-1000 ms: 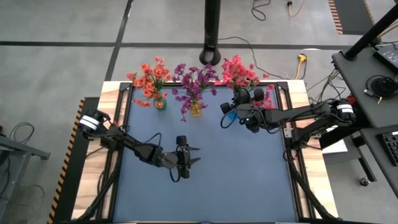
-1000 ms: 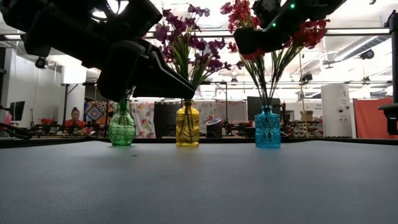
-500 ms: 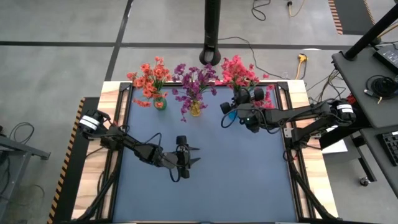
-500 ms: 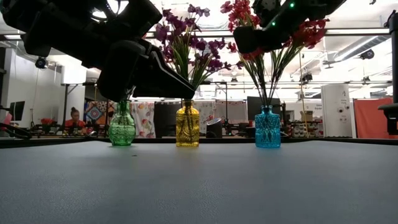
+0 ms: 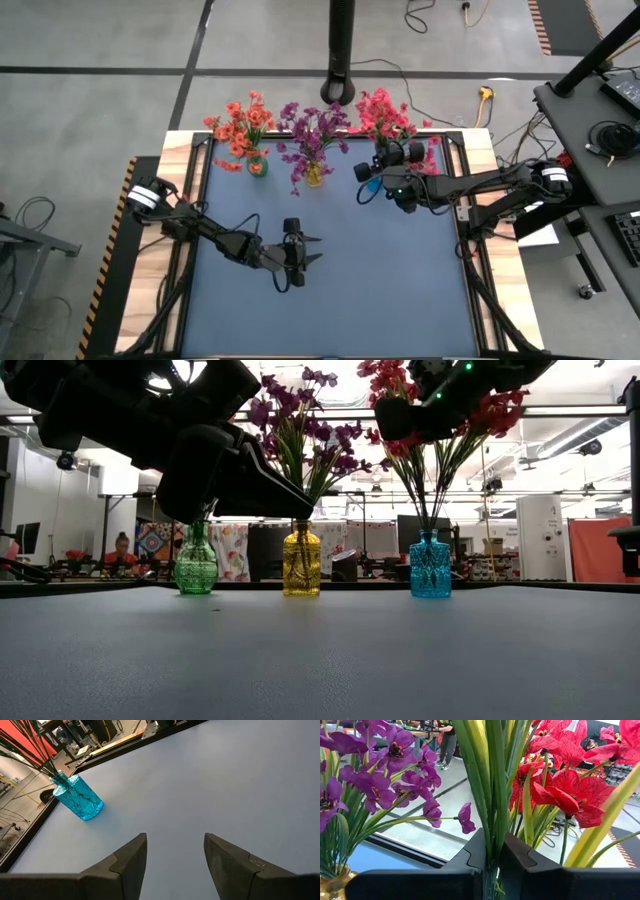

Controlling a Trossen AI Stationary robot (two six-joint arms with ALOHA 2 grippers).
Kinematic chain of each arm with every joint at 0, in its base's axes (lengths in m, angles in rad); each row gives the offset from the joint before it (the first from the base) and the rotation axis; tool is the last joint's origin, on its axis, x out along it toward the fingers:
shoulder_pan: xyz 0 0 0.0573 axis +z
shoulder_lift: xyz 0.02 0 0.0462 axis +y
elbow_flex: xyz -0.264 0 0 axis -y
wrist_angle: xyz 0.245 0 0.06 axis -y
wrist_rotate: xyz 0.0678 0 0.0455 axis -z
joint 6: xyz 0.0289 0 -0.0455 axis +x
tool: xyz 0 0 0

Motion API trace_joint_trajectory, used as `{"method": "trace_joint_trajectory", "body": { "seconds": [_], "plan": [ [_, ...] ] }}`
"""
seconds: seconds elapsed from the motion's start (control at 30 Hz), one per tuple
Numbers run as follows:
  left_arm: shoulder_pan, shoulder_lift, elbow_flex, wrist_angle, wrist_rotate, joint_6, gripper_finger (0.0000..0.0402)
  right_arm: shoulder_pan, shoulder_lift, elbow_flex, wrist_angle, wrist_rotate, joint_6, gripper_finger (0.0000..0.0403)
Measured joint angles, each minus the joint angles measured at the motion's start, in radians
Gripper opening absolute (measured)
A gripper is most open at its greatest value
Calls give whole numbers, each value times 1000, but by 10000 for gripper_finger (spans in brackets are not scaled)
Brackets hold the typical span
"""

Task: Sort flowers into vase by color
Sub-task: Put the pink flowers into the blue vase

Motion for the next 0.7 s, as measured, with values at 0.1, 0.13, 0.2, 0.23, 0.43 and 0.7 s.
{"method": "trace_joint_trajectory", "body": {
  "seconds": [0.1, 0.13, 0.2, 0.23, 0.43, 0.7],
  "plan": [
    [0, 0, 0, 0, 0, 0, 181, 0, 0, 0, -1, 0, -9, 28],
    [0, 0, 0, 0, 0, 0, 181, 0, 0, 0, -4, 0, -9, 28],
    [0, 0, 0, 0, 0, 0, 181, 0, 0, 0, -17, 0, -9, 28],
    [0, 0, 0, 0, 0, 0, 181, 0, 0, 0, -29, 0, -8, 28],
    [0, 0, 0, 0, 0, 0, 181, 0, 0, 0, -111, 0, 47, 28],
    [0, 0, 0, 0, 0, 0, 181, 0, 0, 0, -128, 0, 58, 28]
  ]
}}
